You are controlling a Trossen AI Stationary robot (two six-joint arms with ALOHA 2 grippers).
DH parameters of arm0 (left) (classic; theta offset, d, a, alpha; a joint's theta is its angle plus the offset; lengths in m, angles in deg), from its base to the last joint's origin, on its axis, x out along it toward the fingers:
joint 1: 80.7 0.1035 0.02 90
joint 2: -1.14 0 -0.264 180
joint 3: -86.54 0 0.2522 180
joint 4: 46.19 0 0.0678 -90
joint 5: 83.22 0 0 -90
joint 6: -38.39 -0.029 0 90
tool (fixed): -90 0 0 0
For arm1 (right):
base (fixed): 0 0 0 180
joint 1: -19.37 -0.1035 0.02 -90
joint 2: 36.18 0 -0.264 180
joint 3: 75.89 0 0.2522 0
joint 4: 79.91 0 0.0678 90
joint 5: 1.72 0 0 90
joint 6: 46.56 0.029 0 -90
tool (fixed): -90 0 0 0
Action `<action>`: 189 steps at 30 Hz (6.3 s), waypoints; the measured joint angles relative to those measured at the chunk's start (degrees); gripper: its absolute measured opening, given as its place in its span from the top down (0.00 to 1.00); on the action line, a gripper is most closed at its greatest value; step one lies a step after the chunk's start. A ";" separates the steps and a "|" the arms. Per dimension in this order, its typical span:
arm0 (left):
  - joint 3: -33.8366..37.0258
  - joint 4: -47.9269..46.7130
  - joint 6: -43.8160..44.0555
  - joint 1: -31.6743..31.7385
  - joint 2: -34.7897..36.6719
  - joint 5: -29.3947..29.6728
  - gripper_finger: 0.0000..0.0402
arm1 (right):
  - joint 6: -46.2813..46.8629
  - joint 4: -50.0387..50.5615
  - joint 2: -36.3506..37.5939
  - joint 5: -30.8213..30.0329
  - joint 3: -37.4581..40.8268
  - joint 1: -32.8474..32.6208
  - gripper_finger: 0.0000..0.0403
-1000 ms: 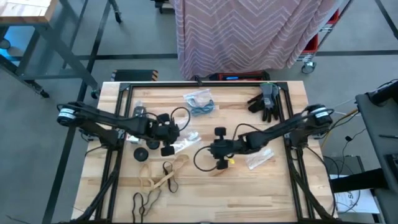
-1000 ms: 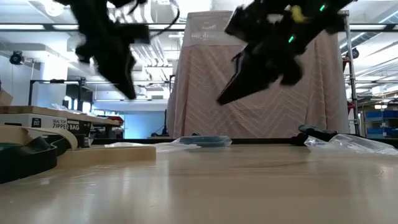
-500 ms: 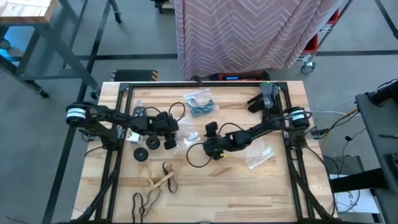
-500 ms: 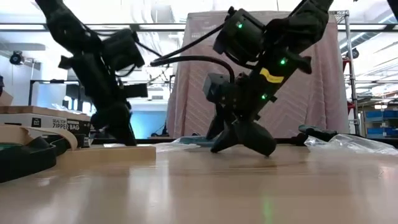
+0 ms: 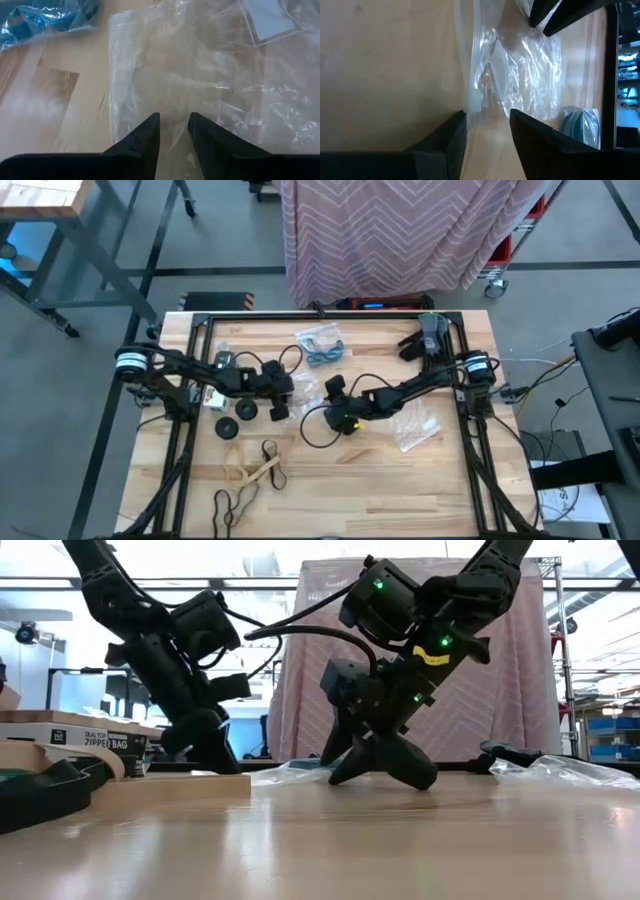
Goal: Sort rubber bands
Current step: Open the transparent zip bag
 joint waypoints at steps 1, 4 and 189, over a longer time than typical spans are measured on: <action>-0.02 0.04 -0.17 0.02 -0.04 0.00 0.75 | -0.01 -0.05 -0.01 0.03 0.00 0.01 0.66; 0.00 0.06 -0.30 0.02 -0.11 -0.02 0.73 | 0.29 -0.08 0.02 0.01 0.00 0.03 0.70; 3.02 22.16 -3.84 -14.76 25.27 -3.04 0.84 | 42.14 57.10 21.59 21.94 -22.01 -1.22 0.95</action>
